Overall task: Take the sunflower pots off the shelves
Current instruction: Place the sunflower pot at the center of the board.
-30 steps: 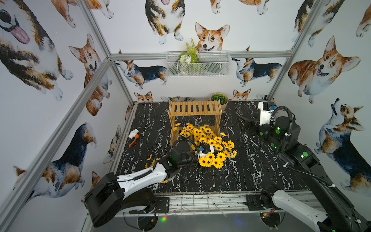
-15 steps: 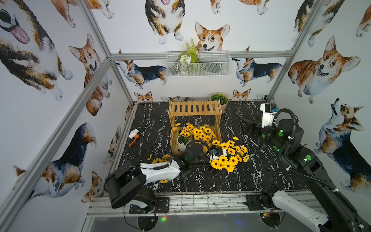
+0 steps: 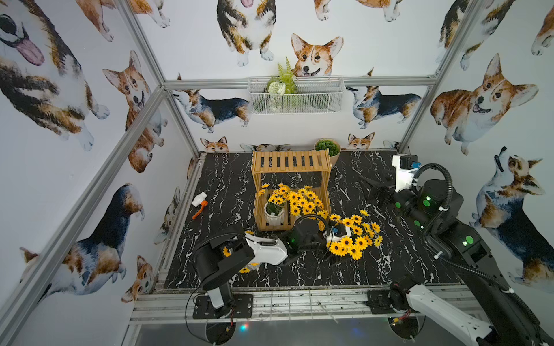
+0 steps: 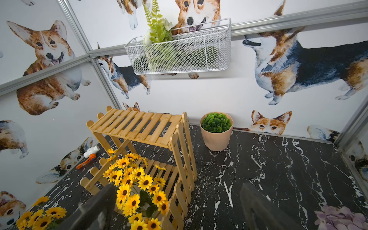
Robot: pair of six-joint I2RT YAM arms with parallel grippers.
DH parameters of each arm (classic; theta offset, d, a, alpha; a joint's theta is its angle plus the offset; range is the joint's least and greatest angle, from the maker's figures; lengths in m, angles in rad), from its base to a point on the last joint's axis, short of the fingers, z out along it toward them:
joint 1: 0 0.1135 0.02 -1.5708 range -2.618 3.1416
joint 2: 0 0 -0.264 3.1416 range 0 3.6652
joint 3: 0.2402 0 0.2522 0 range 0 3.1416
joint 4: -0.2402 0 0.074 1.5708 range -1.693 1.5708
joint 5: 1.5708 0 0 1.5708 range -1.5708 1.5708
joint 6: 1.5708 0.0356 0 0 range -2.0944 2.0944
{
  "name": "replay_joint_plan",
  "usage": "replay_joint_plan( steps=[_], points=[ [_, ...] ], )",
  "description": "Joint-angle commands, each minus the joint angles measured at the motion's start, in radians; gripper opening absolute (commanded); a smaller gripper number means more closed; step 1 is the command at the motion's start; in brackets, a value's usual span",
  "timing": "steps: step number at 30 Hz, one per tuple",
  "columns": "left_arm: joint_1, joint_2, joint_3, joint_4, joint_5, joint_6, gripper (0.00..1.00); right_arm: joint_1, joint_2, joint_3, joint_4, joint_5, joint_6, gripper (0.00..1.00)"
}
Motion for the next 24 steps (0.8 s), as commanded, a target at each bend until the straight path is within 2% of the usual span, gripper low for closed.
replay_joint_plan(
  steps=[1,6,24],
  points=[
    [-0.008,0.036,0.019,0.164,0.006,-0.018,0.00,0.002,-0.009,-0.002,0.001,-0.006,-0.006,1.00],
    [-0.016,0.102,0.029,0.237,0.008,-0.034,0.00,0.002,-0.018,-0.010,-0.001,-0.015,-0.001,1.00],
    [-0.031,0.259,0.096,0.290,-0.020,-0.056,0.00,0.001,-0.033,-0.025,-0.007,-0.012,-0.003,1.00]
  ],
)
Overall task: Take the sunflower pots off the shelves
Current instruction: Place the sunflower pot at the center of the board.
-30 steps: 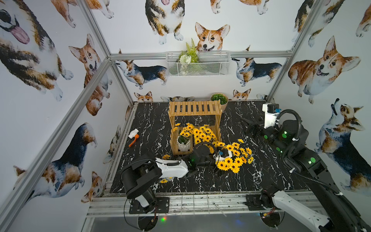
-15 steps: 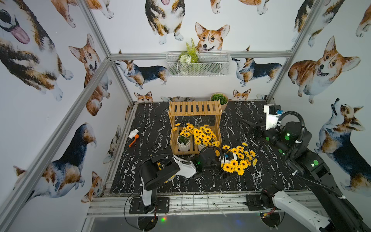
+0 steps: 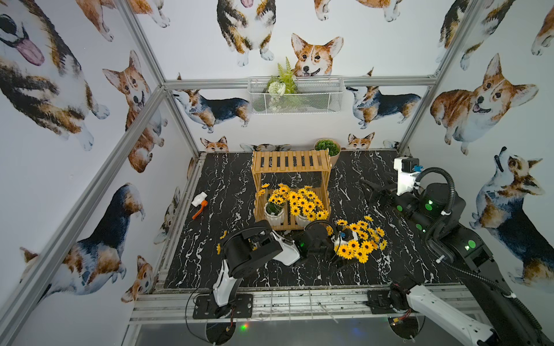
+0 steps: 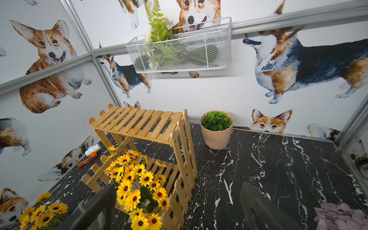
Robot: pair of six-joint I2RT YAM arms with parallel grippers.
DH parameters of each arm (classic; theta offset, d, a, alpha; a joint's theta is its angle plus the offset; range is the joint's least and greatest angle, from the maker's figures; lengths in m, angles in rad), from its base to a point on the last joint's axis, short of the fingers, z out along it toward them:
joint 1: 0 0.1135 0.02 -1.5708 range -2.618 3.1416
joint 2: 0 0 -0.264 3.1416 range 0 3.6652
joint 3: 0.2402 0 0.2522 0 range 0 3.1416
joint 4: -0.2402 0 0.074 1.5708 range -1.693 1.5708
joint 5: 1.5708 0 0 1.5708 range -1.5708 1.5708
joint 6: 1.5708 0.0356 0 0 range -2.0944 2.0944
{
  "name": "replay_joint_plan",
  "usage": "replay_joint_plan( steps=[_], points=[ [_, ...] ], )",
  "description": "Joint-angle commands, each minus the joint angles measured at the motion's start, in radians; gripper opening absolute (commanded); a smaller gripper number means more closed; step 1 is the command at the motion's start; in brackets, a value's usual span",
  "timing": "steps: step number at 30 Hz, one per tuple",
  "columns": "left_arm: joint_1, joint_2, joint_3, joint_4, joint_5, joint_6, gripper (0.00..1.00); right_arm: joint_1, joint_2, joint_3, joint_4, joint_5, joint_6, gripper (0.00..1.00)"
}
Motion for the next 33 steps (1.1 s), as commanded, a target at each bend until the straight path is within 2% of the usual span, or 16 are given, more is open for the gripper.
replay_joint_plan(
  steps=[1,29,33],
  points=[
    [0.000,0.020,0.020,0.135,-0.007,-0.010,0.00,0.001,-0.002,-0.001,-0.001,-0.008,-0.003,1.00],
    [0.003,0.165,0.091,0.216,-0.038,-0.063,0.00,0.001,0.007,-0.010,-0.001,-0.005,-0.009,1.00],
    [0.006,0.181,0.090,0.233,-0.042,-0.077,0.04,0.002,0.006,-0.013,-0.001,-0.002,-0.011,1.00]
  ],
)
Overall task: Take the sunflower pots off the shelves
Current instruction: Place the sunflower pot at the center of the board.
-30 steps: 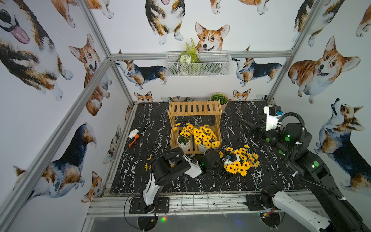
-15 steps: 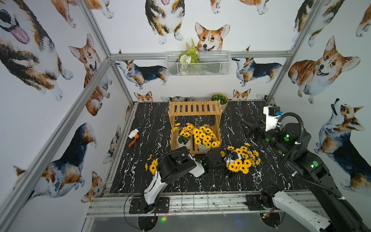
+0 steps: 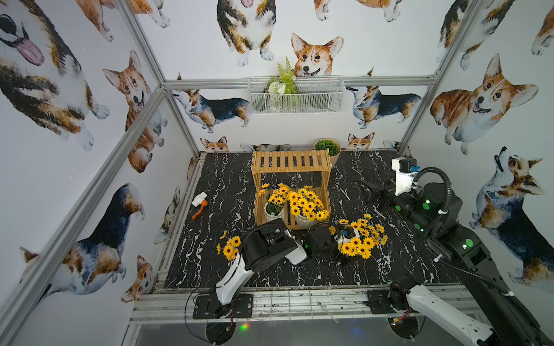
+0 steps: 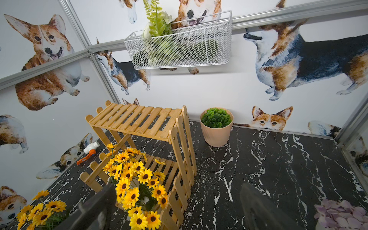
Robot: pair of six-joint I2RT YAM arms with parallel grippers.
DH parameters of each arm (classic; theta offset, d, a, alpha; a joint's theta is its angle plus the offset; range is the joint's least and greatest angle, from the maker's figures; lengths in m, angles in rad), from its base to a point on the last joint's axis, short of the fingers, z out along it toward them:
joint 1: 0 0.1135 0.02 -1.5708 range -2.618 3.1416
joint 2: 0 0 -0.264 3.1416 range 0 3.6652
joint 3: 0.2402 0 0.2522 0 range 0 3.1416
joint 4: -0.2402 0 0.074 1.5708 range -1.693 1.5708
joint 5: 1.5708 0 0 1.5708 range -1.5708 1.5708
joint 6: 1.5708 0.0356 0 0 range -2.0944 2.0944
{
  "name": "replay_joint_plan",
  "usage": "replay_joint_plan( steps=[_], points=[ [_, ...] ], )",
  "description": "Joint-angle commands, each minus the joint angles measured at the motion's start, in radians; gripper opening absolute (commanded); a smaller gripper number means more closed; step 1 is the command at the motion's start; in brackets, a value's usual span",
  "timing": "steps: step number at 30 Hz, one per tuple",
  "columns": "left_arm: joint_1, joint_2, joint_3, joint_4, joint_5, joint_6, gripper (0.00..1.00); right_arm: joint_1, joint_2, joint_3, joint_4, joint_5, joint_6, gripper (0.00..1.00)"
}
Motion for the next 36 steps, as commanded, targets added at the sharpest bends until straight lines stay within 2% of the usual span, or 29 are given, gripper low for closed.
replay_joint_plan(
  steps=[1,11,16,19,23,36],
  points=[
    [0.006,0.012,0.006,0.119,-0.002,-0.012,0.05,0.002,-0.002,-0.002,-0.001,-0.002,-0.010,1.00],
    [0.014,0.036,0.011,0.127,0.004,-0.023,0.10,0.002,-0.003,-0.008,0.001,0.001,-0.013,1.00],
    [0.016,0.039,0.008,0.116,0.003,-0.017,0.29,0.002,-0.006,-0.012,0.004,0.001,-0.013,1.00],
    [0.018,0.043,0.006,0.115,0.001,-0.014,0.37,0.002,-0.005,-0.012,0.005,0.002,-0.013,1.00],
    [0.019,0.050,0.007,0.113,-0.008,-0.011,0.58,0.002,-0.005,-0.015,0.005,0.003,-0.015,1.00],
    [0.019,0.058,-0.005,0.111,-0.024,0.027,0.78,0.002,-0.005,-0.018,0.005,0.004,-0.013,1.00]
  ],
)
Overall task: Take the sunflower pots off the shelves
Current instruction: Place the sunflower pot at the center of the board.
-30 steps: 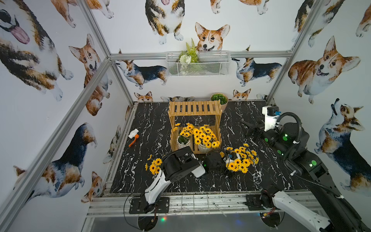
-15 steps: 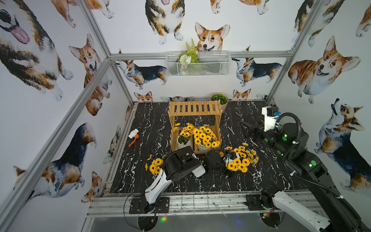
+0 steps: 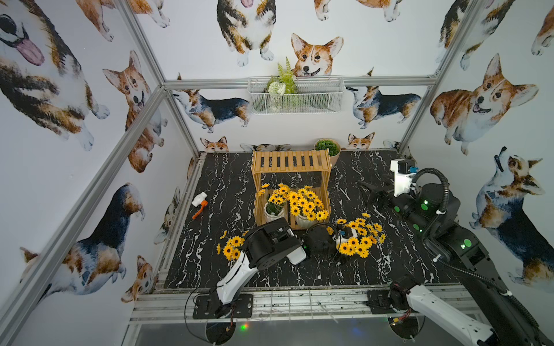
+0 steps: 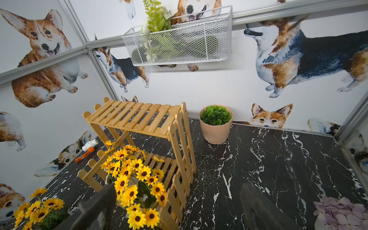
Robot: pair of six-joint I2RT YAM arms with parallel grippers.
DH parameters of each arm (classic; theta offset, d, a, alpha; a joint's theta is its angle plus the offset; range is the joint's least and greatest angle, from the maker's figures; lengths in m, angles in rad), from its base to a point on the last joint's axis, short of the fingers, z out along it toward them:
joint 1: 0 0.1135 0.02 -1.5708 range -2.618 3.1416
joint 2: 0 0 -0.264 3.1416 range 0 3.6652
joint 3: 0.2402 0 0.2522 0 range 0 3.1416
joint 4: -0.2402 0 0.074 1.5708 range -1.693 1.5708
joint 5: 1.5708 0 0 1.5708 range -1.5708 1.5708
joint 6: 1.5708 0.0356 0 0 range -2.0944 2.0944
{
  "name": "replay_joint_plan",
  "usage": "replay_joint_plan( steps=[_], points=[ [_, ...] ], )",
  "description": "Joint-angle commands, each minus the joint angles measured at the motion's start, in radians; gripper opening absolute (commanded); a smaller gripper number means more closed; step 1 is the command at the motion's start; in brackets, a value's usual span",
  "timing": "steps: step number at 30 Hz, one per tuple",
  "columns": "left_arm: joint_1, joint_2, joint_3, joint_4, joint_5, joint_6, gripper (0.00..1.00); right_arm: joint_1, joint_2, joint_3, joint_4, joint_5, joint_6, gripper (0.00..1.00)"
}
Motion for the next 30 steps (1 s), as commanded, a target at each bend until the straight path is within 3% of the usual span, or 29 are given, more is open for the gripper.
replay_joint_plan(
  steps=[1,30],
  points=[
    [0.001,0.005,-0.002,0.016,-0.012,0.015,0.80,0.002,-0.001,0.000,0.005,0.003,-0.009,1.00],
    [0.002,0.026,-0.013,0.054,-0.009,0.024,0.92,0.002,-0.009,0.000,-0.001,0.002,-0.009,1.00]
  ],
)
